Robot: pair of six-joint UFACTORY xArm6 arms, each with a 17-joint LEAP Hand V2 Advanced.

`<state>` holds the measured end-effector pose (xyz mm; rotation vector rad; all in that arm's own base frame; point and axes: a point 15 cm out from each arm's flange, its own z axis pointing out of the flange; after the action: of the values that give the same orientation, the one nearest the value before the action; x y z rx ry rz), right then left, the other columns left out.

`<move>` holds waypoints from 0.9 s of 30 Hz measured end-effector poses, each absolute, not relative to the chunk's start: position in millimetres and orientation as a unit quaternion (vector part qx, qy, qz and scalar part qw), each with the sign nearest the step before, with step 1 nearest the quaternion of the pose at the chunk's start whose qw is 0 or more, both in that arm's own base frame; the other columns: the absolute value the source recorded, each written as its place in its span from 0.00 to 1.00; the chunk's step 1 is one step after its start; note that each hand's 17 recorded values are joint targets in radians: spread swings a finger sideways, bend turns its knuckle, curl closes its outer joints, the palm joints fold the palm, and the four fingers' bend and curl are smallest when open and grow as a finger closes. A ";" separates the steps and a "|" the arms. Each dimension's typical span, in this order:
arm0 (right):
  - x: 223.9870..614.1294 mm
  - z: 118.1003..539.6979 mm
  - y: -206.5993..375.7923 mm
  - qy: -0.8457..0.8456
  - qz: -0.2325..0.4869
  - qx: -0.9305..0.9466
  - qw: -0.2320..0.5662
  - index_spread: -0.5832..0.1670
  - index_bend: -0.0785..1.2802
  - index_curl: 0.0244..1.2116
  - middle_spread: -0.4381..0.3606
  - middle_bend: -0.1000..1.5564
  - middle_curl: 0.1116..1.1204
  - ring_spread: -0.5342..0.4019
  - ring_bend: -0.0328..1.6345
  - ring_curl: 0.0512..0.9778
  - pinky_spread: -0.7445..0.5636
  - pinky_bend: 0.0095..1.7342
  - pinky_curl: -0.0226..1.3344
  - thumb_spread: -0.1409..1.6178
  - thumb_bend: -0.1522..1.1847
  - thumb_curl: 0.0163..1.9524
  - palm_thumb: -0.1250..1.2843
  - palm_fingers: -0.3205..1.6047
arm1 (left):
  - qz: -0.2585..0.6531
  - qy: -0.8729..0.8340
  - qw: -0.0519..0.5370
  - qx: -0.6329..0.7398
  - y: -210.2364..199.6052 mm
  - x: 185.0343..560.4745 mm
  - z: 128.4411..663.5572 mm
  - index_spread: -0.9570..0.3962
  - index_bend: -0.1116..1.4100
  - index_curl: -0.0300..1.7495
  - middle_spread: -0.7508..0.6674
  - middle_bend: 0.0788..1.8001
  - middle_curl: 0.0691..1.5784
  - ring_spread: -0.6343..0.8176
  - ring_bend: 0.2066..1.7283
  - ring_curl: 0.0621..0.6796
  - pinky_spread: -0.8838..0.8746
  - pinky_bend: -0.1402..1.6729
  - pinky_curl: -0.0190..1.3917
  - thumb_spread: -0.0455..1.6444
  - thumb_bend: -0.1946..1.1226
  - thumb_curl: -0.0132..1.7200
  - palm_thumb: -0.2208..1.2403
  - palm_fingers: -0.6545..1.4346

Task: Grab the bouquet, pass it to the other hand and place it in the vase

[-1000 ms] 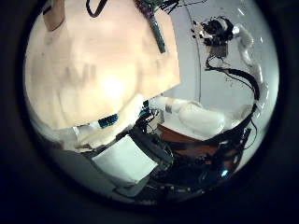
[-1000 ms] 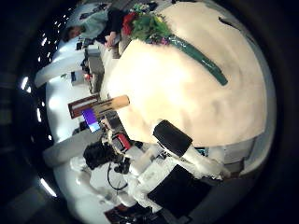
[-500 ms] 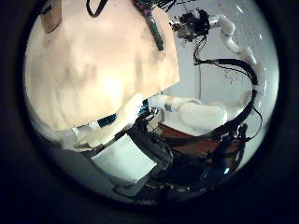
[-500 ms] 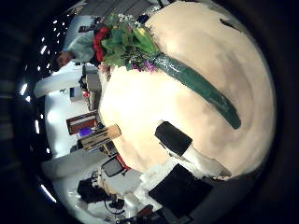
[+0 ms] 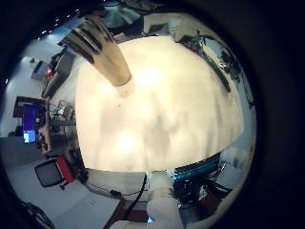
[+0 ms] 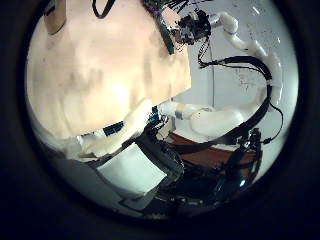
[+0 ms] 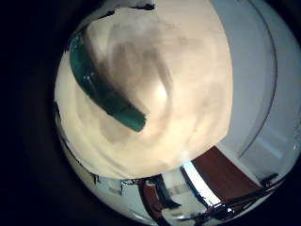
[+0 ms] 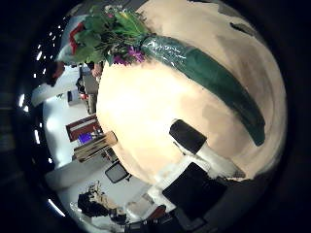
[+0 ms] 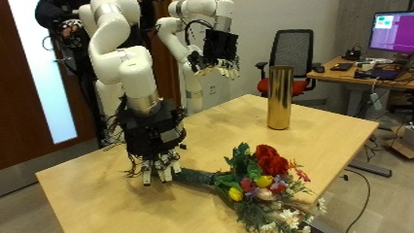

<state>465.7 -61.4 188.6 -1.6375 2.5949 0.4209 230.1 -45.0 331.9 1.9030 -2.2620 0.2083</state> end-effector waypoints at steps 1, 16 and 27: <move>461.3 182.7 -60.7 0.838 0.139 -0.528 0.017 0.72 0.17 0.20 0.76 0.35 0.25 0.64 0.51 0.15 0.77 0.30 0.18 0.68 0.10 0.19 0.50 0.31 | 0.069 -0.762 0.089 0.638 -45.8 230.0 331.1 0.79 0.20 0.26 0.63 0.12 0.20 0.76 0.14 0.18 0.78 0.18 0.17 0.59 0.13 0.19 0.47 0.45; 456.9 152.0 -62.1 0.841 0.141 -0.522 0.010 0.72 0.18 0.21 0.74 0.36 0.26 0.63 0.51 0.15 0.75 0.31 0.18 0.67 0.10 0.19 0.53 0.31 | 0.072 -0.762 0.087 0.637 -46.4 230.0 333.3 0.79 0.20 0.25 0.63 0.11 0.20 0.76 0.13 0.18 0.78 0.18 0.17 0.59 0.13 0.19 0.48 0.45; 459.1 134.5 -59.6 0.843 0.153 -0.516 -0.003 0.71 0.18 0.22 0.71 0.37 0.26 0.61 0.52 0.15 0.74 0.30 0.17 0.67 0.10 0.20 0.55 0.32 | 0.071 -0.761 0.088 0.639 -46.6 229.3 331.3 0.79 0.20 0.25 0.63 0.11 0.20 0.76 0.13 0.18 0.78 0.18 0.17 0.59 0.13 0.19 0.48 0.45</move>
<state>459.1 -59.6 134.5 -1.6262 2.6527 0.4818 229.3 -46.6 331.3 1.9017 -2.2659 0.2118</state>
